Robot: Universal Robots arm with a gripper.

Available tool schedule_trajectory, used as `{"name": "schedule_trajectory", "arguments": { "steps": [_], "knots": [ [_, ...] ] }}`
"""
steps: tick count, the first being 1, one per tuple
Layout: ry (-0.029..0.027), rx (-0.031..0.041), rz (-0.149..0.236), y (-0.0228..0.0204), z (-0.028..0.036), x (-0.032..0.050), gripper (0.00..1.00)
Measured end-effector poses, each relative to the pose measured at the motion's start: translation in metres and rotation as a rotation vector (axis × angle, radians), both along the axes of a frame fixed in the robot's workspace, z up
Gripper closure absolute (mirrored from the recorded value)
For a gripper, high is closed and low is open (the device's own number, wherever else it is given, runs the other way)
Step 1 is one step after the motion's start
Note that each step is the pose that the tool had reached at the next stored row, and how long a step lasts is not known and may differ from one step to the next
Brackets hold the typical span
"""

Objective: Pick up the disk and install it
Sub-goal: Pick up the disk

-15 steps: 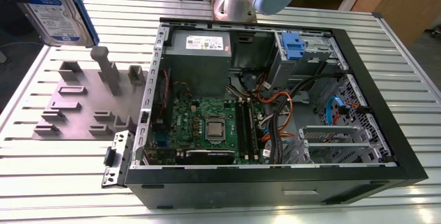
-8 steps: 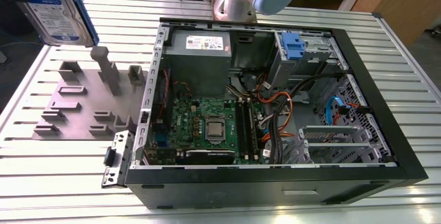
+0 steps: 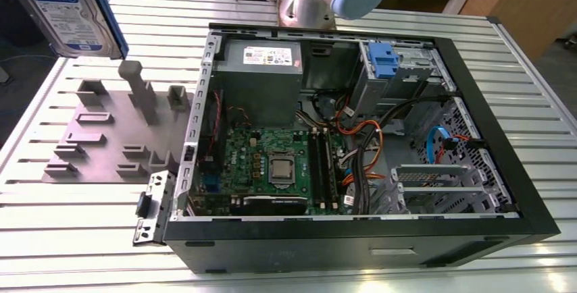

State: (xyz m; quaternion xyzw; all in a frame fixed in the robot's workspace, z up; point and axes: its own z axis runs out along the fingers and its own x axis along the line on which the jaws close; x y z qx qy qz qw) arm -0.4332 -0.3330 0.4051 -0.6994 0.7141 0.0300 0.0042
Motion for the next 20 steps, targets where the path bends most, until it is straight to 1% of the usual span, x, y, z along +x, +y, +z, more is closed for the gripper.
{"name": "schedule_trajectory", "arguments": {
  "steps": [4,6,20],
  "knots": [
    [0.0,0.0,0.0,0.0,0.0004,0.0,0.64],
    [0.0,0.0,0.0,0.0,0.004,0.0,0.64],
    [-0.0001,0.0,0.0,0.0,0.0076,0.0,0.64]
  ]
}}
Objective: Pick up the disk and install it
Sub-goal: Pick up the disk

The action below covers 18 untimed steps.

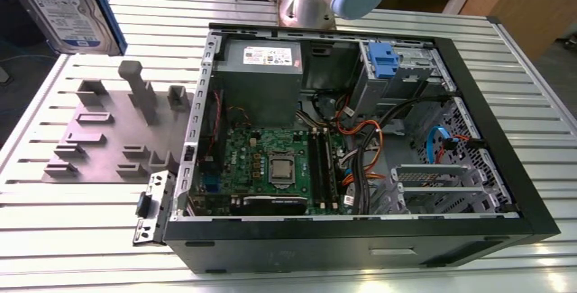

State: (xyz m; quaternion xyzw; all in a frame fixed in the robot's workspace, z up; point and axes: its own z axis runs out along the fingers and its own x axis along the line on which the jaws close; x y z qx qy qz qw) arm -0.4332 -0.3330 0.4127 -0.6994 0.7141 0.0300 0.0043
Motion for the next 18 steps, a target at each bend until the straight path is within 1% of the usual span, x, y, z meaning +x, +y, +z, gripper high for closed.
{"name": "schedule_trajectory", "arguments": {
  "steps": [18],
  "knots": [
    [0.0,0.0,0.0,0.0,0.0053,0.0,0.64]
  ]
}}
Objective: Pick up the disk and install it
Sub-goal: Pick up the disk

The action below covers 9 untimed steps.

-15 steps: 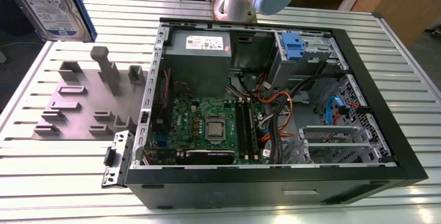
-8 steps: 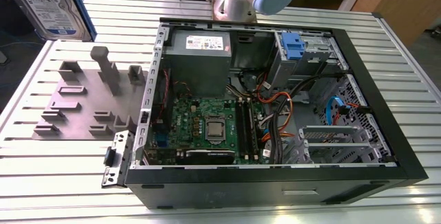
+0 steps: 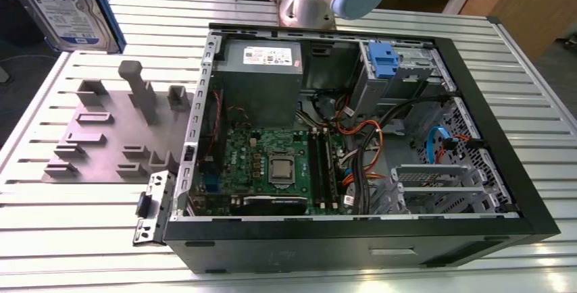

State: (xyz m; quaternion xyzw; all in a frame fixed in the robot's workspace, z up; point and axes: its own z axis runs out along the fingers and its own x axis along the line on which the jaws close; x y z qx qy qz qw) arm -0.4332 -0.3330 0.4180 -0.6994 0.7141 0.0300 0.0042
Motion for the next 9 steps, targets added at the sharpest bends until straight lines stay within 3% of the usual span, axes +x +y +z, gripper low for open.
{"name": "schedule_trajectory", "arguments": {
  "steps": [9],
  "knots": [
    [0.0,0.0,0.0,0.0,0.0025,0.0,0.64]
  ]
}}
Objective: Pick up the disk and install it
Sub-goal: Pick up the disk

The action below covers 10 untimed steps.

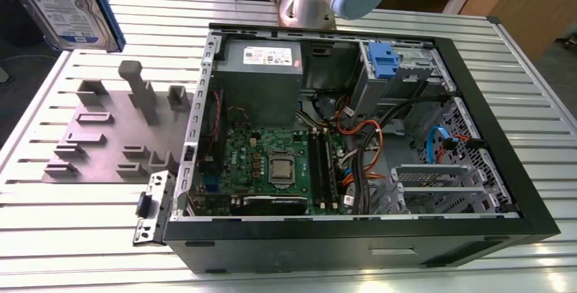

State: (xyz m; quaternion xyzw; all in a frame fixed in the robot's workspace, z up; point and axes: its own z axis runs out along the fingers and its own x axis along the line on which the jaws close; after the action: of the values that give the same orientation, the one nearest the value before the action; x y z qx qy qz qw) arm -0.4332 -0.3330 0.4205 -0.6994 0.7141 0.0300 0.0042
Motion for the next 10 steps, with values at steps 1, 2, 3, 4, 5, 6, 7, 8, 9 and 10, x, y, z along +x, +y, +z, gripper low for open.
{"name": "schedule_trajectory", "arguments": {
  "steps": [1,2,3,4,5,6,7,8,9,10],
  "knots": [
    [0.0,0.0,0.0,0.0,0.0002,0.0,0.64],
    [0.0,0.0,0.0,0.0,0.0004,0.0,0.64],
    [-0.0001,0.0001,0.0,0.0,0.0005,0.0,0.64],
    [0.0,0.0,0.0,0.0,0.0007,0.0,0.64],
    [0.0,0.0,0.0,0.0,0.0009,0.0,0.64],
    [0.0,0.0,0.0,0.0,0.002,0.0,0.64],
    [0.0,0.0,0.0,0.0,0.0029,0.0,0.64],
    [0.0001,0.0,0.0,0.0,0.0031,0.0,0.64],
    [0.0,0.0,0.0,0.0,0.0032,0.0,0.64],
    [0.0001,-0.0001,0.0,0.0,0.0035,0.0,0.64]
  ]
}}
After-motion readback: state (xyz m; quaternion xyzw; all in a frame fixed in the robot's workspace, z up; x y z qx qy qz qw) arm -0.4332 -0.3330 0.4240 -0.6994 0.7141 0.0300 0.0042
